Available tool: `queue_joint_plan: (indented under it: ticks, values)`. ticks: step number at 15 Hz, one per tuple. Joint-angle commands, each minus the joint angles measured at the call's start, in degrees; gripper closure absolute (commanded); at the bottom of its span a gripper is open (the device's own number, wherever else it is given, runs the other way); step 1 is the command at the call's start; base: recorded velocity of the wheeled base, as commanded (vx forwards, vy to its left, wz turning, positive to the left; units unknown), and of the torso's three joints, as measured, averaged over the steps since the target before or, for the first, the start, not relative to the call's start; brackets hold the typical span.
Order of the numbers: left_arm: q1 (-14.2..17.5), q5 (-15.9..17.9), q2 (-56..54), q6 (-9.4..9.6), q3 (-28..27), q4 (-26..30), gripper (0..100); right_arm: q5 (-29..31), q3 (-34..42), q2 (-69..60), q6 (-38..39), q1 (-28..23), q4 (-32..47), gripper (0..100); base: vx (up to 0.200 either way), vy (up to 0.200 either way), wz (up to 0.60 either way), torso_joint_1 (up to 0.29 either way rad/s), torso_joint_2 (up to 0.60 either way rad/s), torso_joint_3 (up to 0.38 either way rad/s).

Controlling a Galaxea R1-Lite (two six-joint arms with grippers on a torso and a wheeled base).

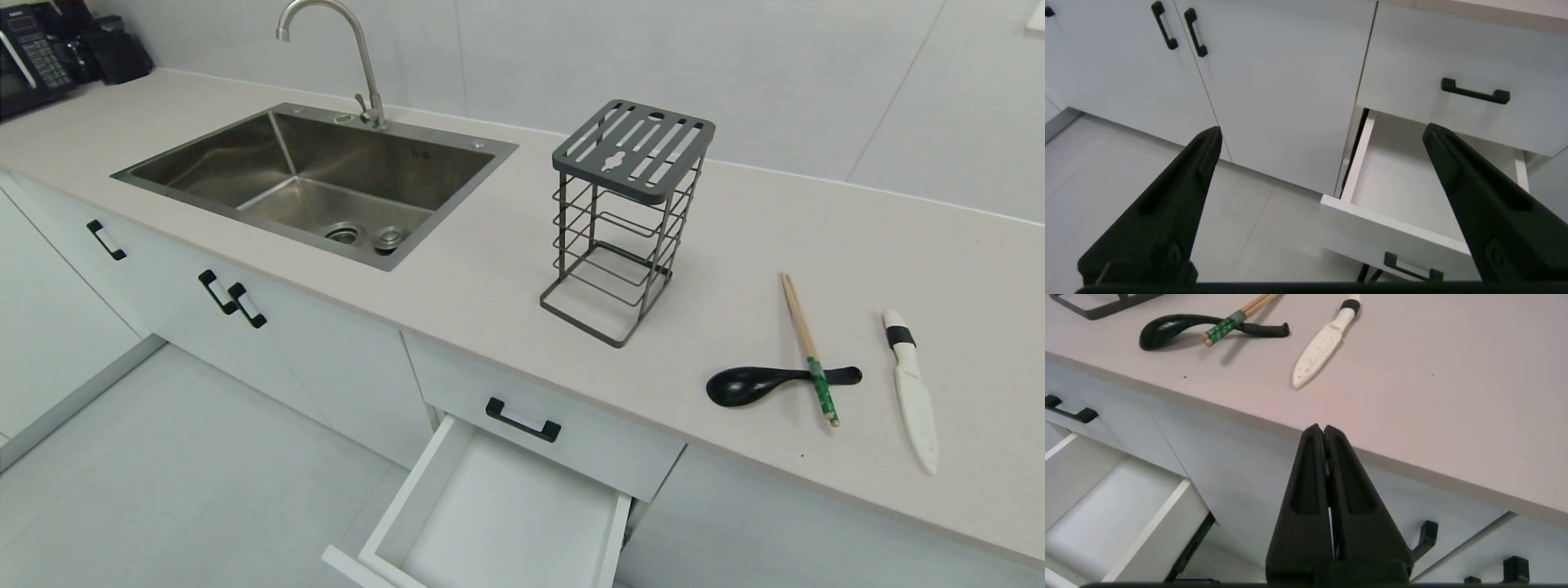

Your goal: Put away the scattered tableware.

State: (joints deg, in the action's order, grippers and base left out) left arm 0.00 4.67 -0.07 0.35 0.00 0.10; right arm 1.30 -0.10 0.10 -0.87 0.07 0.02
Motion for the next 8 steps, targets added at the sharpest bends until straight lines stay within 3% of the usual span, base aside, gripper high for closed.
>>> queue_joint_plan:
  ticks: [1,6,7,8]
  values:
    - [0.00,-0.01,0.07,0.00,-0.09,-0.01,0,0.01,0.01,-0.01,0.07,0.01,-0.02,100,0.000,0.000,0.00,0.000,0.00,0.000]
    - [0.00,-0.01,0.07,0.00,0.00,-0.01,0,-0.25,0.01,-0.01,0.34,-0.07,-0.02,100,0.000,0.000,0.00,0.000,0.00,0.000]
    - [0.00,-0.01,0.07,0.00,0.00,-0.01,0,-0.25,0.01,-0.01,0.34,-0.07,-0.02,0,0.000,0.000,0.00,0.000,0.00,0.000]
    - [0.00,-0.01,0.07,0.00,0.00,-0.01,0,-0.25,0.01,-0.01,0.34,-0.07,-0.02,0,0.000,0.000,0.00,0.000,0.00,0.000]
